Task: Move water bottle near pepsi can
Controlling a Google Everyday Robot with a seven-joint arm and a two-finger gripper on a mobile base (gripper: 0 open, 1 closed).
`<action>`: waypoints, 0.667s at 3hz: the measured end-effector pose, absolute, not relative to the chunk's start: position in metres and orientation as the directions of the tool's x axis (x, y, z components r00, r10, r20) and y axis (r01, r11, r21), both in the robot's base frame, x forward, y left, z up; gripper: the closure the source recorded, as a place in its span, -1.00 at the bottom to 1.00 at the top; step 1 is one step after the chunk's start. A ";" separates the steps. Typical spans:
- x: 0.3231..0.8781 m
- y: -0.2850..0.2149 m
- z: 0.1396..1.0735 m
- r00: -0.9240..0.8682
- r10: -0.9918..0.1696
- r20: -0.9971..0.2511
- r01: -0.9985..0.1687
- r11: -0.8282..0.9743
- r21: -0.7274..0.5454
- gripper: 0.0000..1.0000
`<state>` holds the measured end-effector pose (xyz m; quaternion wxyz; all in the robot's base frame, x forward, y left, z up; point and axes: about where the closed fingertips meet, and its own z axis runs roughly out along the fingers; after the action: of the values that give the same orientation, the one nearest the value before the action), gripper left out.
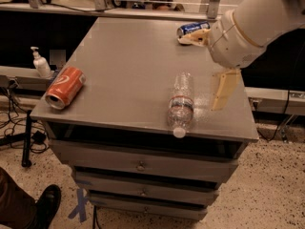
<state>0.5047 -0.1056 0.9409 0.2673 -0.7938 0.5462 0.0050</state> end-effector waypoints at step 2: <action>0.516 -0.095 0.936 0.606 -0.750 -0.265 -0.758 -0.445 -0.477 -1.00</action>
Offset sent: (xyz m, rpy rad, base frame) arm 0.0095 0.0093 -0.0049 0.0147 -0.0380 0.1567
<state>0.5156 -0.0947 0.9355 0.2844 -0.8498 0.4437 0.0074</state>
